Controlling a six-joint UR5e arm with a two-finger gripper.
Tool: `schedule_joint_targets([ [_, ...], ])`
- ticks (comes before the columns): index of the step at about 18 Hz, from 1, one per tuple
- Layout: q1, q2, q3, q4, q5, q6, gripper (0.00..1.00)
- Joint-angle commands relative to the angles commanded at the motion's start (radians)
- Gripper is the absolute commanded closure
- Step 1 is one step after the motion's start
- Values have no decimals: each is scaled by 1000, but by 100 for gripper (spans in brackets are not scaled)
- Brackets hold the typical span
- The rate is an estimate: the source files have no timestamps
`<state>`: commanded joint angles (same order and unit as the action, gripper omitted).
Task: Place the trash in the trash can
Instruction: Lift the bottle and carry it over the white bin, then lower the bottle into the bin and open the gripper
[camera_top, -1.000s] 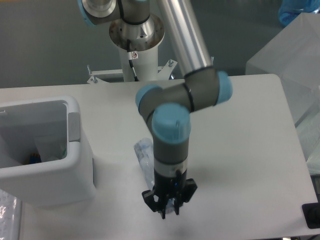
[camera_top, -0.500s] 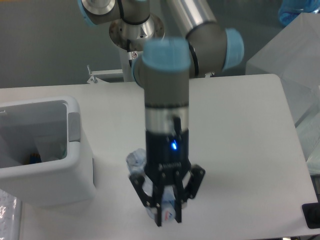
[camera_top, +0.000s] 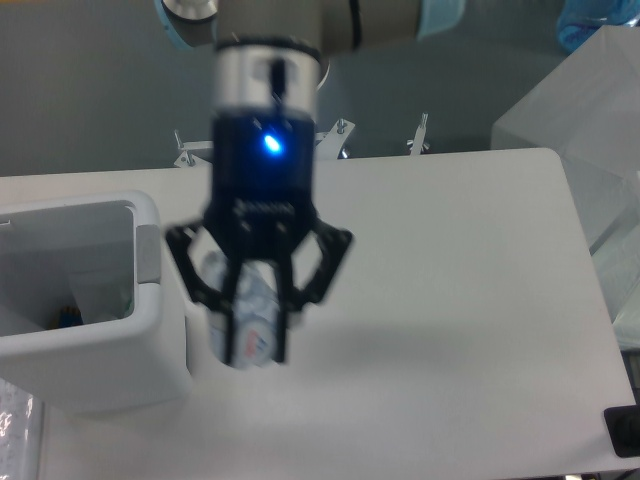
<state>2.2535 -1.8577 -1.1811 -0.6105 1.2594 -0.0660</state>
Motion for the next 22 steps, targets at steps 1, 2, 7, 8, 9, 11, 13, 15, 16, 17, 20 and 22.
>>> schedule_joint_targets([
  [1, -20, 0, 0, 0, 0, 0, 71],
  [2, -46, 0, 0, 0, 0, -2, 71],
  [7, -135, -3, -8, -2, 2, -2, 71],
  [8, -162, -5, -17, -2, 3, -2, 71],
  [9, -179, -5, -43, -2, 5, -2, 71],
  [11, -189, -2, -72, -2, 6, -2, 71],
  [13, -206, -6, -89, -2, 8, 5, 71],
  [15, -207, -9, -94, -2, 6, 6, 70],
  [16, -209, -9, -95, -3, 6, 5, 70],
  [17, -207, -9, -104, -2, 6, 6, 70],
  [20, -209, -9, -133, -2, 5, 21, 69],
  [22, -212, -9, -150, -2, 5, 35, 62],
])
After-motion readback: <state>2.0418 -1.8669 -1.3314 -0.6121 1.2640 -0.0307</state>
